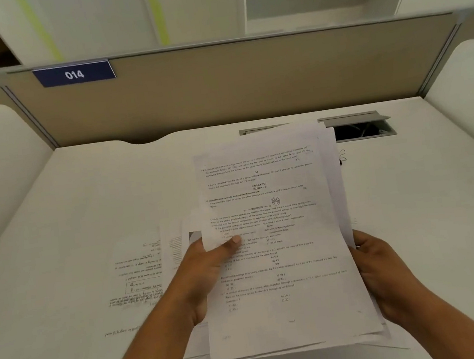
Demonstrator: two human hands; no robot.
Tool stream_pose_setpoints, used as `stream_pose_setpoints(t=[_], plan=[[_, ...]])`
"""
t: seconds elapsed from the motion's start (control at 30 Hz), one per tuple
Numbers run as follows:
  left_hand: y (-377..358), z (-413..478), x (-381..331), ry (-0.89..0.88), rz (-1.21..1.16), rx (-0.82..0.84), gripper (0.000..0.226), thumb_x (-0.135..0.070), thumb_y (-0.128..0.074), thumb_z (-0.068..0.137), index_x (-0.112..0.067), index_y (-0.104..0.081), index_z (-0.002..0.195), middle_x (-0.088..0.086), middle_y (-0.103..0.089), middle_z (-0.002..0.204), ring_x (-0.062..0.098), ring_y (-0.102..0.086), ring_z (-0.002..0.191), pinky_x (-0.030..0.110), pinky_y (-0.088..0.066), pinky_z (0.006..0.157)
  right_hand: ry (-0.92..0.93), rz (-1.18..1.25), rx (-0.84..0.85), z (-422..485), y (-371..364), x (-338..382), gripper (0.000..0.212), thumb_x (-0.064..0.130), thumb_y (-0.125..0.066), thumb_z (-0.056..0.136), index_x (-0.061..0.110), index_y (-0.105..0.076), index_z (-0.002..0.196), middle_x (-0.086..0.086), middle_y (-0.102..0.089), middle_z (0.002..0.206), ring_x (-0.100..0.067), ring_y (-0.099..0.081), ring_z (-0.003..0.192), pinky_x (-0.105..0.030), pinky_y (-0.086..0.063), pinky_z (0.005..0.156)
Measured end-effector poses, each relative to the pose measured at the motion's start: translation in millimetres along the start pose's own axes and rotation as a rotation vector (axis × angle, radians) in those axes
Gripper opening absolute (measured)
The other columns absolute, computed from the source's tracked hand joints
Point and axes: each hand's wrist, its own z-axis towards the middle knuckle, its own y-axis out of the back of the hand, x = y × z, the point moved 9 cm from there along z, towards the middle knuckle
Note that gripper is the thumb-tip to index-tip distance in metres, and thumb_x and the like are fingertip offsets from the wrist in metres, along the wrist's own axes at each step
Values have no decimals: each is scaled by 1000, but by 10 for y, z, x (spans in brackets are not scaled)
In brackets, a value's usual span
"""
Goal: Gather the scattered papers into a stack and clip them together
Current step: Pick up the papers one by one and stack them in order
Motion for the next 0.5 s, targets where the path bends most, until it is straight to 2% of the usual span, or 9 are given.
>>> stream_pose_setpoints(t=[0.07, 0.13, 0.23, 0.33, 0.4, 0.5], plan=[[24, -8, -29, -40, 27, -42, 37, -30, -75, 87, -24, -66, 122, -4, -79, 107, 18, -76, 97, 41, -61, 86, 22, -34, -2, 12, 7, 7, 18, 22, -62, 93, 16, -76, 102, -17, -78, 95, -32, -77, 77, -38, -61, 61], [57, -18, -52, -76, 20, -82, 33, -28, -75, 87, -22, -68, 119, -4, -80, 104, 15, -77, 91, 30, -62, 72, 39, -47, -4, 31, 5, -6, 22, 29, -57, 95, 21, -76, 104, -12, -79, 98, -30, -77, 83, -42, -61, 69], [84, -33, -60, -108, -16, -124, 30, -25, -75, 87, -21, -69, 116, -3, -80, 100, 12, -78, 83, 23, -60, 57, 43, -12, -19, 70, 11, -32, 34, 40, -46, 99, 24, -74, 110, -1, -79, 103, -21, -76, 94, -42, -59, 83], [96, -61, -68, -128, -60, -132, 26, -21, -76, 86, -20, -71, 111, -3, -81, 96, 14, -78, 80, 24, -61, 57, 59, 17, 30, 90, -67, -13, 28, 26, -55, 94, 18, -71, 116, -4, -79, 106, -24, -76, 94, -36, -63, 75], [109, -79, -79, -140, -66, -133, 27, -20, -77, 84, -19, -71, 110, -1, -81, 98, 16, -79, 82, 27, -62, 61, 61, 29, 39, 108, -87, -33, 30, 15, -60, 90, 13, -68, 119, -12, -77, 108, -31, -76, 93, -38, -63, 74], [96, -103, -63, -134, -115, -93, 27, -21, -75, 86, -20, -71, 112, 0, -80, 103, 17, -78, 88, 31, -64, 68, 60, 24, 27, 124, -85, -64, 28, 8, -56, 95, 12, -68, 120, -16, -77, 109, -35, -75, 93, -42, -63, 76]])
